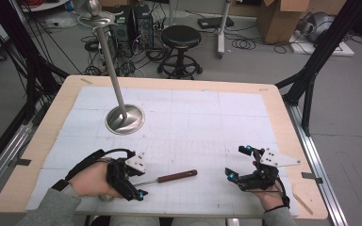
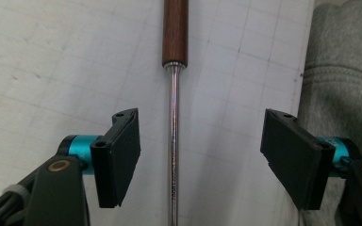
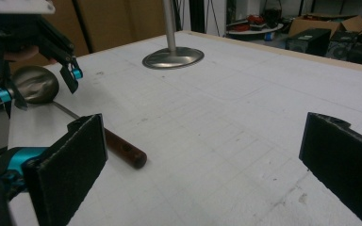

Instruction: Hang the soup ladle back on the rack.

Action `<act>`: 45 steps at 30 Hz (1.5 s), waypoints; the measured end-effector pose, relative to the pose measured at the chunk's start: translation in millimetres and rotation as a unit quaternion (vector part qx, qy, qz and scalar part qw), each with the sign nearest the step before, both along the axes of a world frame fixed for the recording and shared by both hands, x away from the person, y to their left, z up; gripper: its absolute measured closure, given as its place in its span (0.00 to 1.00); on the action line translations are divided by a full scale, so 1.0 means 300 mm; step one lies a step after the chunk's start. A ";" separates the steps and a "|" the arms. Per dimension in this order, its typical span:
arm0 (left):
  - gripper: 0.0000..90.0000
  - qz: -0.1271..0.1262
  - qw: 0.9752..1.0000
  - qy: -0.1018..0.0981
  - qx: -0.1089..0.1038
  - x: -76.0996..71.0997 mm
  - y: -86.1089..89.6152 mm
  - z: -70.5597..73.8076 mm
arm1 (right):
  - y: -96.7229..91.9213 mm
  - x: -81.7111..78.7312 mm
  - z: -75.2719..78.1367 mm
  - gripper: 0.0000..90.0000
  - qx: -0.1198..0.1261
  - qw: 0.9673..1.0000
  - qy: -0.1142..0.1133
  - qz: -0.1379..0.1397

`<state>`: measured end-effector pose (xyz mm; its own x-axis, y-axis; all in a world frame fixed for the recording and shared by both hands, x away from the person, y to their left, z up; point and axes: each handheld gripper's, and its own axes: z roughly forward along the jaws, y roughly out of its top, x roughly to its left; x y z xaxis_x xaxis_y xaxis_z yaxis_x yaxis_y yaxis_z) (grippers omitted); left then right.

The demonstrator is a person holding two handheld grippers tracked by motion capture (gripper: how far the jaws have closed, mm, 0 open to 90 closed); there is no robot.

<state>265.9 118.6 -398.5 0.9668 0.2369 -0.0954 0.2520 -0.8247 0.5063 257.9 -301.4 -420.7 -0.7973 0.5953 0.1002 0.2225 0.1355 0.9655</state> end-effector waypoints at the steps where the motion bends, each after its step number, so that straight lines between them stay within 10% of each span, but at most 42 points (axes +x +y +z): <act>1: 0.33 -0.004 1.000 0.003 0.006 0.002 -0.003 -0.006 | 0.001 0.000 0.000 0.00 0.000 1.000 0.000 0.001; 28: 0.78 -0.001 0.995 0.003 0.099 0.009 0.020 -0.034 | 0.007 0.003 -0.004 0.00 -0.007 1.000 0.006 0.009; 45: 0.93 -0.015 0.993 -0.037 0.108 -0.010 0.020 -0.036 | -0.005 0.004 -0.003 0.00 0.006 1.000 0.007 -0.001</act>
